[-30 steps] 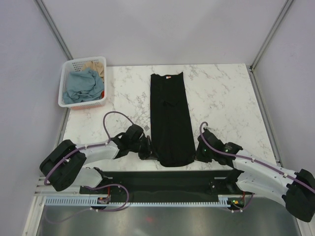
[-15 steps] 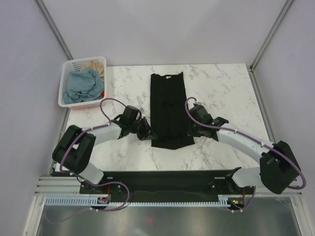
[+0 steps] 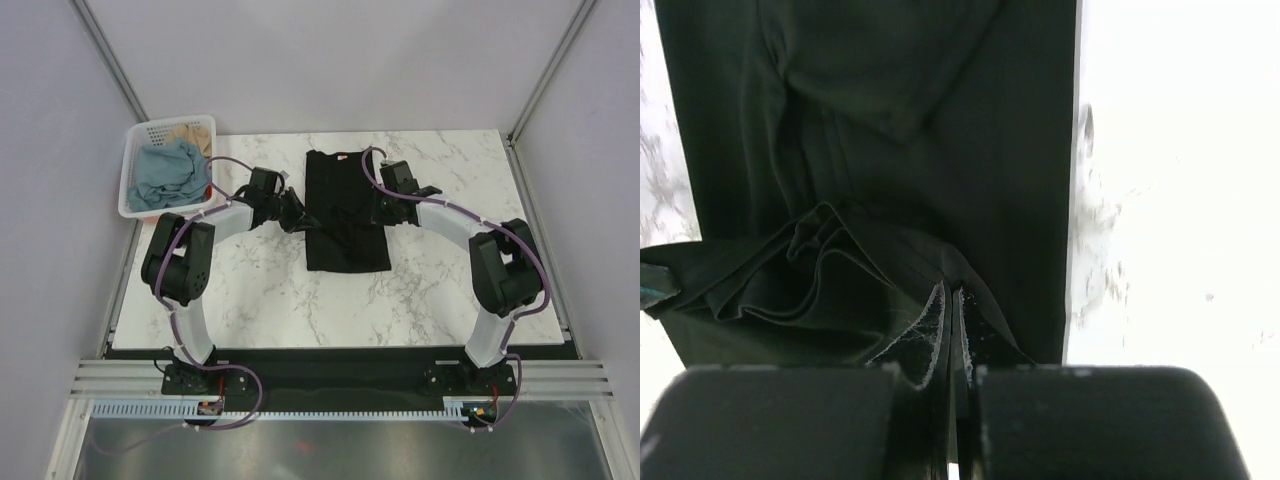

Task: Fold and stack the t-shirts
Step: Fold the tshirt

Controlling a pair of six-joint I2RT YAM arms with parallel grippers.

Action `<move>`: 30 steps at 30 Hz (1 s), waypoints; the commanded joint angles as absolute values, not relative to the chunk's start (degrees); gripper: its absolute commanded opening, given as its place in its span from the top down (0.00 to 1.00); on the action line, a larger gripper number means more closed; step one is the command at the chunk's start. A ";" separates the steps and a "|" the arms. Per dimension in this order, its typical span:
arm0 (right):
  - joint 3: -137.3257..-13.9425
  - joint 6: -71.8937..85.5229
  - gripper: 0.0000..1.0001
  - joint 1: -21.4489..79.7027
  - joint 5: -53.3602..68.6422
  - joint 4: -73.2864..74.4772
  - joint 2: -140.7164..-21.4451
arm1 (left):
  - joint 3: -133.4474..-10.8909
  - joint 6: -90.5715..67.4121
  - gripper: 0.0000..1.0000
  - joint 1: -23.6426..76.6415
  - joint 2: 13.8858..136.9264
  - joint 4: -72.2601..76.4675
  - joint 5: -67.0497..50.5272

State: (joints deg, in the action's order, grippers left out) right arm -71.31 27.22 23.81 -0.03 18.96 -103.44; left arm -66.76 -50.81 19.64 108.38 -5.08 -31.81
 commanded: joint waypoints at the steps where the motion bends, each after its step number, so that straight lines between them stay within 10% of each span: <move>1: -77.59 24.96 1.00 22.06 4.57 17.31 -107.21 | -72.06 -47.90 0.98 18.37 111.88 -6.59 -33.40; 30: -95.97 23.47 1.00 15.91 6.59 21.45 -123.22 | -92.19 -48.08 0.98 13.80 127.70 -11.34 -30.85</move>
State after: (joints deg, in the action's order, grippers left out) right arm -92.88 24.60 16.01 5.63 21.82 -122.43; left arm -88.90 -48.84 14.02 126.65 -11.09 -30.15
